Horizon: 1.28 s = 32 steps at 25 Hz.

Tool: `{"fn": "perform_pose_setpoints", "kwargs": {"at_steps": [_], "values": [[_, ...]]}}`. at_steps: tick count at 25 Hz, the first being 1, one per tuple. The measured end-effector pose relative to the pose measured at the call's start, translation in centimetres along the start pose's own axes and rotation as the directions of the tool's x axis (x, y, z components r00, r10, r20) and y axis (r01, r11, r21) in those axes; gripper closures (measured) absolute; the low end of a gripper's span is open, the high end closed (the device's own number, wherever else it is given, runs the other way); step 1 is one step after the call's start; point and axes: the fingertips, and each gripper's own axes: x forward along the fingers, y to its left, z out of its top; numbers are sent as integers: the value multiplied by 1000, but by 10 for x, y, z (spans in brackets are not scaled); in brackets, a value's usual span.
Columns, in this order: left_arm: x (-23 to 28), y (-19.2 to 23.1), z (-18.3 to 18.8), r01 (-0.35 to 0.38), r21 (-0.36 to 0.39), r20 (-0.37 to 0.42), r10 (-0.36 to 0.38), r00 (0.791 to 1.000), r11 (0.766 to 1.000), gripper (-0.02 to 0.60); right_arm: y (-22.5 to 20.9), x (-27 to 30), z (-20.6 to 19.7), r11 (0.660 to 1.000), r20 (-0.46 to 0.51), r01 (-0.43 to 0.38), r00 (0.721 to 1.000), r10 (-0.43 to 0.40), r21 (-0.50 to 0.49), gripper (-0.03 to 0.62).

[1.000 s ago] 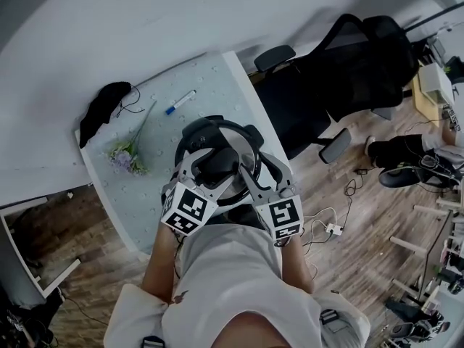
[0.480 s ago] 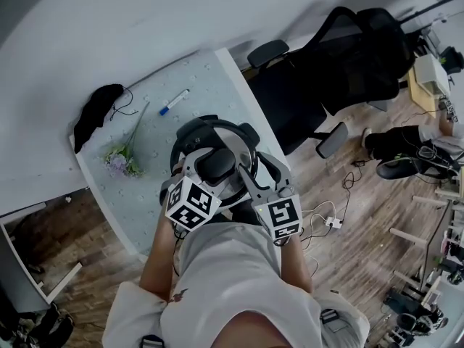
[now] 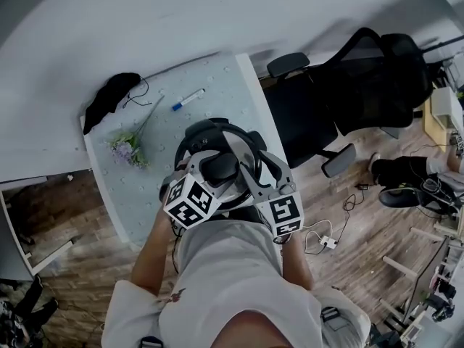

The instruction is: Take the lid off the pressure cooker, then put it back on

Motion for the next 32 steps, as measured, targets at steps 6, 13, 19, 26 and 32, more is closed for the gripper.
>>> {"fn": "perform_pose_setpoints", "kwargs": {"at_steps": [6,13,19,26,32], "values": [[0,2,-2,3,-3,-8,-3,1000,1000,307,-1,5,3,999,4,-36,999,36,-17,398],[-1,1,-1,19,10,-12,-19,1000,1000,307,-2,5,4,999,3,-41,999,41,-20,398],[-1,0,-2,60,49,-17,-59,998,997,307,0,8,3,999,-1,-29,1000,29,-13,401],[-1,-3,-1,136,117,-27,-133,991,984,308,-4,6,0,1000,-12,11,1000,-11,6,401],[-3,-5,-3,193,164,-36,-190,981,967,308,-4,5,-3,999,-27,42,999,-42,16,399]]}}
